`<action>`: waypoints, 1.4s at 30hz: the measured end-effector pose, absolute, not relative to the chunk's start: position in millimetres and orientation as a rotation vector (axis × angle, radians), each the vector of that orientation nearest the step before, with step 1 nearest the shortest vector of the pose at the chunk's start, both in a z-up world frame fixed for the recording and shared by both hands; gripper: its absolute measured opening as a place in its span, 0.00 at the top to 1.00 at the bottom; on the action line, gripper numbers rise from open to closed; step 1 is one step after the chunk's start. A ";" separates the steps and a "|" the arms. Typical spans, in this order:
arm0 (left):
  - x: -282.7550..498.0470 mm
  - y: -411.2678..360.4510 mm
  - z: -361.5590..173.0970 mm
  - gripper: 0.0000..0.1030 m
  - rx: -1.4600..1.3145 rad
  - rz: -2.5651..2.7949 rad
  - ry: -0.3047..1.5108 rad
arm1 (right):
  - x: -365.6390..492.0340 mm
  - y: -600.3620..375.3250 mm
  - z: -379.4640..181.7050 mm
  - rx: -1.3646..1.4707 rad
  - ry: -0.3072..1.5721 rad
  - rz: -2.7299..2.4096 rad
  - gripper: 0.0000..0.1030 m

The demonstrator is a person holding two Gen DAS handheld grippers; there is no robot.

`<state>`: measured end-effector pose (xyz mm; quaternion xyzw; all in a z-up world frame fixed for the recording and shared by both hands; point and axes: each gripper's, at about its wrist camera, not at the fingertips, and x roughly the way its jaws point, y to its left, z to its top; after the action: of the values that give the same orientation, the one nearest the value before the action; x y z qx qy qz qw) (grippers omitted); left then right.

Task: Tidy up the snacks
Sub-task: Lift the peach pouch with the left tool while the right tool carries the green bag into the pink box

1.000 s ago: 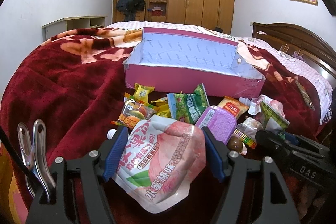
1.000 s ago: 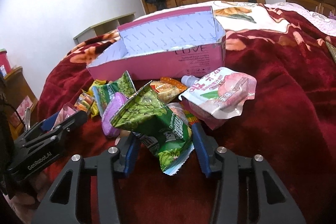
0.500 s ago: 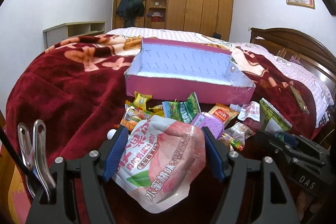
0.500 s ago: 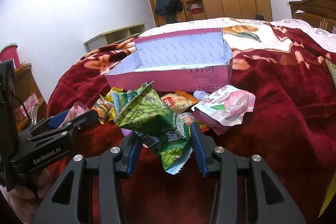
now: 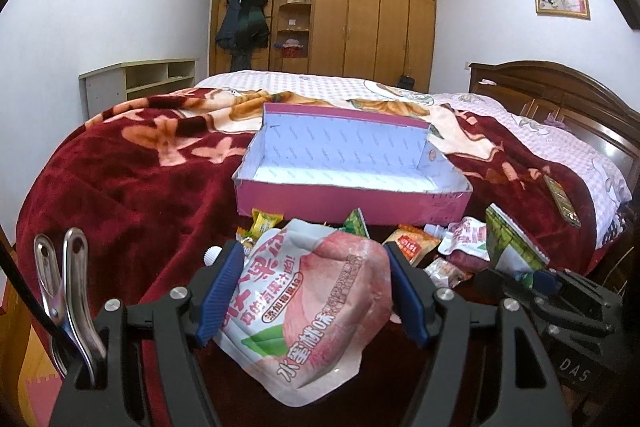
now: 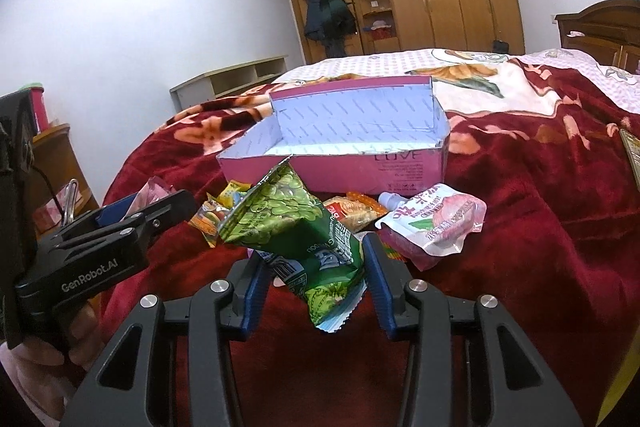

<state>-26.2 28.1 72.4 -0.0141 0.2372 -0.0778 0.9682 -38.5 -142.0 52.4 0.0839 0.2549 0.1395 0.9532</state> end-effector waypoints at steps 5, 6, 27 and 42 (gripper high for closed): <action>-22.4 24.8 79.3 0.28 -0.018 -0.167 0.470 | -35.0 -141.9 56.8 0.172 0.523 0.299 0.56; -20.9 24.2 81.5 0.28 -0.015 -0.168 0.466 | -34.4 -141.2 58.1 0.169 0.521 0.302 0.56; 51.0 7.9 118.8 0.28 0.020 -0.178 0.415 | 26.4 -146.6 85.7 0.175 0.505 0.304 0.56; 125.9 -3.4 110.1 0.28 0.001 -0.141 0.479 | 91.3 -142.4 86.4 0.126 0.512 0.238 0.56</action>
<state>125.9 -3.4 110.1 0.0005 0.2369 -0.0699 0.9690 91.3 -142.4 86.4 0.0621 0.2525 0.1172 0.9584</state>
